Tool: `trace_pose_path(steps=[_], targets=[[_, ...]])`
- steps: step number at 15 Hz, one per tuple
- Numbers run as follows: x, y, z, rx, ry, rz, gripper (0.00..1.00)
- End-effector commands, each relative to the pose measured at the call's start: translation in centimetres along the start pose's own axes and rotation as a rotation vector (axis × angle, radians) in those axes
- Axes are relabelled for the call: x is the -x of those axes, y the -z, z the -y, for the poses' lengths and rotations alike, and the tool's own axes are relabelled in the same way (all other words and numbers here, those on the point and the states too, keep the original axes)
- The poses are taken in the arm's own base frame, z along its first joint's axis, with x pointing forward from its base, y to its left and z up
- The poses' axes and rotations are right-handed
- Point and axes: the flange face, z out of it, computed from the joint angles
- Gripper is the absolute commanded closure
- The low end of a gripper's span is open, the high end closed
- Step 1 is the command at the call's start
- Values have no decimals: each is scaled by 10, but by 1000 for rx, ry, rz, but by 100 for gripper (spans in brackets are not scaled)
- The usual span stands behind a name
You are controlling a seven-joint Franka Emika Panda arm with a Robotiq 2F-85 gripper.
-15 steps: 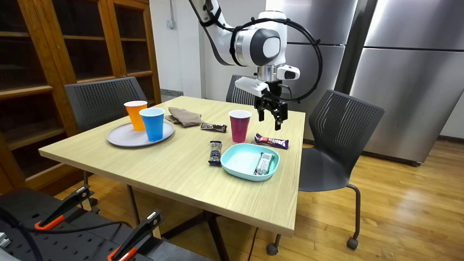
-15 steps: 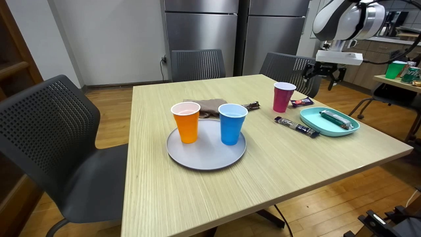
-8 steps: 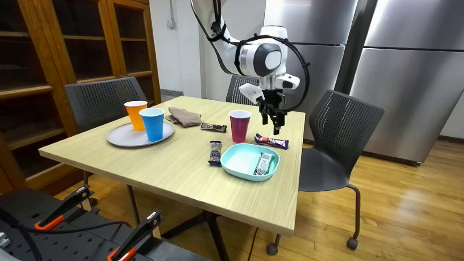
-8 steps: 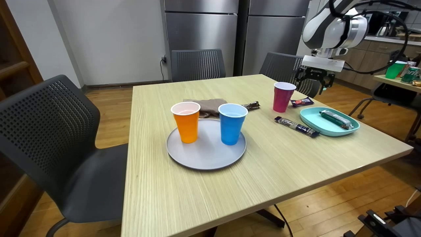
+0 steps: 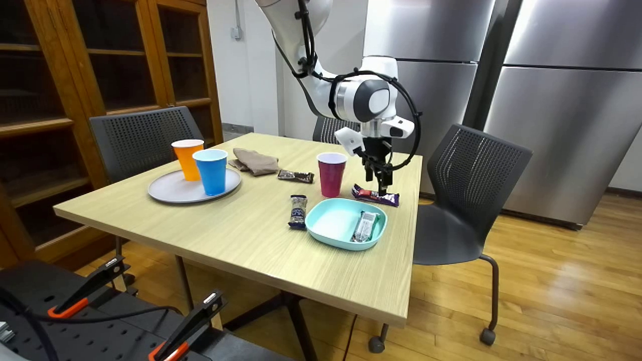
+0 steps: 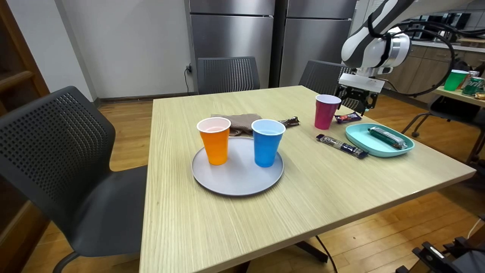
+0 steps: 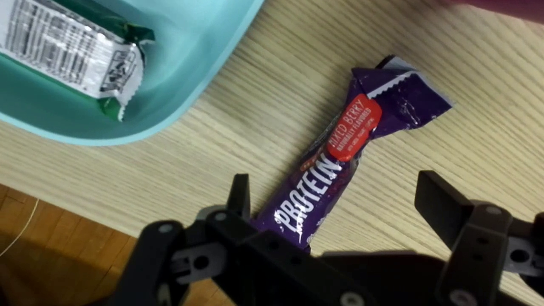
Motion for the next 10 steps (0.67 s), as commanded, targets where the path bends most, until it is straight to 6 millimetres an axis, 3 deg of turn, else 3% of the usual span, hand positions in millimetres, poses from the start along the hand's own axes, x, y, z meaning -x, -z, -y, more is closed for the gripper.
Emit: trace_pose_path(steps=[1, 10], targets=[[-10, -5, 8, 7, -34, 6, 0], [-14, -9, 12, 14, -27, 4, 0]])
